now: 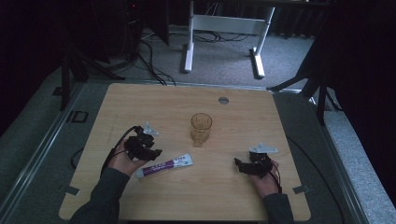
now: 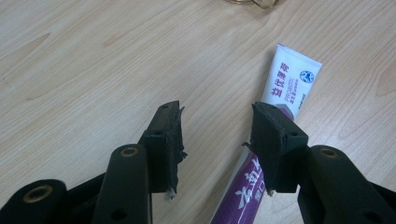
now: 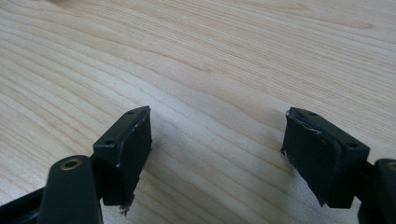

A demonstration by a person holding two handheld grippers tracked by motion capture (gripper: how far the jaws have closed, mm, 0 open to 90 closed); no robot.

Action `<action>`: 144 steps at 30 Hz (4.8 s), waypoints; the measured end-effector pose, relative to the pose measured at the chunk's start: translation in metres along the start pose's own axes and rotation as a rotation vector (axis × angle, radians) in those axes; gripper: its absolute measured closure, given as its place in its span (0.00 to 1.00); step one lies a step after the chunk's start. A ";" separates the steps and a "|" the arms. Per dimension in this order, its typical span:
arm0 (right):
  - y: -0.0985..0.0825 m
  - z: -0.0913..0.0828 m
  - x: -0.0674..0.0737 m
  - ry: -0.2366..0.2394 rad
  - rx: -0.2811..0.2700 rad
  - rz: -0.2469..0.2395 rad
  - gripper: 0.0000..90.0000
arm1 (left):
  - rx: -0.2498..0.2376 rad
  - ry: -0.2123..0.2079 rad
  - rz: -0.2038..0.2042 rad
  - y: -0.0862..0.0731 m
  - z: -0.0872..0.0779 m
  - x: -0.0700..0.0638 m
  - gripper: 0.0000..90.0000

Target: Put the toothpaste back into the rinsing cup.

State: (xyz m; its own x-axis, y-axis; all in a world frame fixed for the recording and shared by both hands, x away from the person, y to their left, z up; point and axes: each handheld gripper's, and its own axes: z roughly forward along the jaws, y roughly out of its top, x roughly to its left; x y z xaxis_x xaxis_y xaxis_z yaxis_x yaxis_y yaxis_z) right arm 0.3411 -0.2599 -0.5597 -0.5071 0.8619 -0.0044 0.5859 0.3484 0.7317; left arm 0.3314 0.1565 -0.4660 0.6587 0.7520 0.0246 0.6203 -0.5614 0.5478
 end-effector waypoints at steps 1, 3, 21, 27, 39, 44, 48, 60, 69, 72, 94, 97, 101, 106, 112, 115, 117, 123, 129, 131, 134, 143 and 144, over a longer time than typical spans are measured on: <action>0.000 0.000 0.000 0.000 0.000 0.001 0.26 | 0.001 0.001 0.001 0.000 0.000 0.000 0.59; 0.000 0.000 0.000 0.000 0.000 0.000 0.26 | 0.002 0.001 0.000 0.000 0.000 0.000 0.59; 0.000 0.000 0.000 0.000 0.000 0.000 0.26 | 0.034 -0.008 0.035 0.003 0.002 -0.006 0.59; 0.000 0.000 0.000 0.000 0.000 0.000 0.26 | 0.043 -0.007 0.045 0.004 0.003 -0.007 0.59; 0.000 0.000 0.000 0.000 0.000 0.001 0.26 | 0.058 -0.008 0.068 0.006 0.003 -0.010 0.59; 0.000 0.000 0.000 0.000 0.000 0.001 0.26 | 0.061 -0.009 0.069 0.006 0.004 -0.011 0.59; 0.000 0.000 0.000 0.000 0.000 0.000 0.26 | 0.069 -0.009 0.078 0.005 0.005 -0.013 0.59; 0.000 0.000 0.000 0.000 0.000 0.000 0.26 | 0.093 -0.004 0.095 0.006 0.007 -0.016 0.59; 0.000 0.000 0.000 0.000 0.000 0.001 0.26 | 0.104 -0.005 0.111 0.007 0.010 -0.017 0.58; 0.000 0.000 0.000 0.000 0.000 0.001 0.26 | 0.104 -0.006 0.112 0.007 0.009 -0.017 0.58; 0.000 0.000 0.000 0.000 0.000 0.000 0.26 | 0.099 -0.015 0.157 0.009 0.011 -0.017 0.57; 0.000 0.000 0.000 0.000 0.000 0.000 0.26 | 0.111 -0.017 0.166 0.009 0.012 -0.017 0.57; 0.000 0.000 0.000 0.000 0.000 0.001 0.26 | 0.122 -0.018 0.171 0.009 0.014 -0.017 0.57; 0.000 0.000 0.000 0.000 0.000 0.001 0.26 | 0.149 -0.023 0.183 0.010 0.016 -0.019 0.58; 0.000 0.000 0.000 0.000 0.000 0.001 0.26 | 0.184 -0.035 0.201 0.011 0.019 -0.023 0.57; 0.000 0.000 0.000 0.000 0.000 0.000 0.26 | 0.196 -0.042 0.206 0.012 0.020 -0.025 0.57; 0.000 0.000 0.000 0.000 0.000 0.001 0.26 | 0.203 -0.049 0.208 0.013 0.021 -0.026 0.57; 0.000 0.000 0.000 0.000 0.000 0.002 0.26 | 0.229 -0.059 0.224 0.013 0.024 -0.028 0.58; 0.000 0.000 0.000 0.000 0.000 0.001 0.26 | 0.250 -0.063 0.231 0.013 0.028 -0.030 0.58; 0.000 0.000 0.000 0.000 0.000 0.000 0.26 | 0.258 -0.065 0.229 0.013 0.029 -0.031 0.59; 0.000 0.000 0.000 0.000 0.000 0.000 0.26 | 0.272 -0.070 0.239 0.014 0.032 -0.033 0.60; 0.000 0.000 0.000 0.000 0.000 0.000 0.26 | 0.294 -0.068 0.248 0.015 0.037 -0.037 0.65; 0.000 0.000 0.000 0.000 0.000 0.001 0.26 | 0.300 -0.070 0.253 0.015 0.038 -0.037 0.65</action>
State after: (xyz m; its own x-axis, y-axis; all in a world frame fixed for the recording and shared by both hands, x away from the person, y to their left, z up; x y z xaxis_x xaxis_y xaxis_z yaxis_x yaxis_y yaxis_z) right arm 0.3411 -0.2598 -0.5597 -0.5063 0.8624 -0.0035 0.5865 0.3473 0.7317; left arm 0.3320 0.1070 -0.4902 0.8276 0.5576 0.0651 0.5248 -0.8096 0.2629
